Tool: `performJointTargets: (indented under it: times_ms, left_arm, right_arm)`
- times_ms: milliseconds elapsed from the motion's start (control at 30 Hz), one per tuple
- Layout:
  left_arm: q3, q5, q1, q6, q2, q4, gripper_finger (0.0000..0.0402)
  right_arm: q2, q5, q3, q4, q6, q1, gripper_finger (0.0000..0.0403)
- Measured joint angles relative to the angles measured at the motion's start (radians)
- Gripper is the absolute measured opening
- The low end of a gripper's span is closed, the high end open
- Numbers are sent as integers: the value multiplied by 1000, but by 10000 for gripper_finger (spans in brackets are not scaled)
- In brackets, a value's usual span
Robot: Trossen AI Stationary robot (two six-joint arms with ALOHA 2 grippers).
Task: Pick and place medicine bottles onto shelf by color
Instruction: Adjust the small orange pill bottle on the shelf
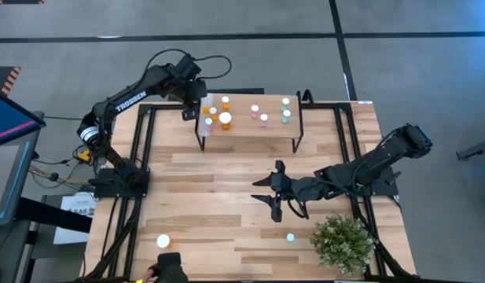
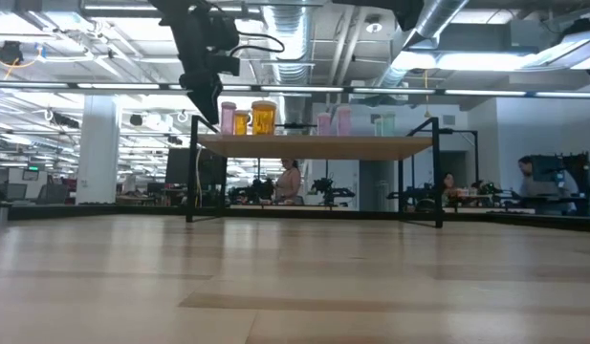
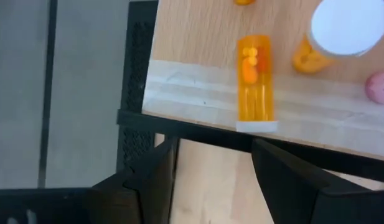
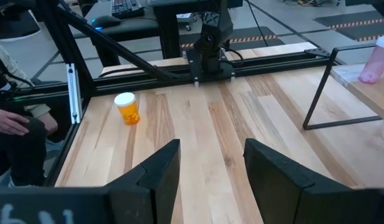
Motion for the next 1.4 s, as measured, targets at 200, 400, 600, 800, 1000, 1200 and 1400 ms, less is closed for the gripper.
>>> performJointTargets:
  times_ms: [200,400,600,800,1000,1200,1400]
  left_arm:
    - [0,3,-21,12,0,-13,206]
    - [0,0,-45,-8,0,20,230]
    - [0,-2,-47,-12,8,18,280]
    - [0,-1,-53,-5,17,24,292]
    - [0,2,-53,-5,45,31,291]
    - [0,-6,-62,-4,61,38,290]
    - [0,-24,-55,-4,76,38,290]
  right_arm:
    - [0,0,0,0,0,0,201]
    - [0,0,0,0,0,0,201]
    - [0,0,0,0,0,0,201]
    - [0,0,0,0,0,0,201]
    - [0,0,0,0,1,0,201]
    - [0,-1,0,0,0,0,201]
    - [0,-1,0,-1,0,0,201]
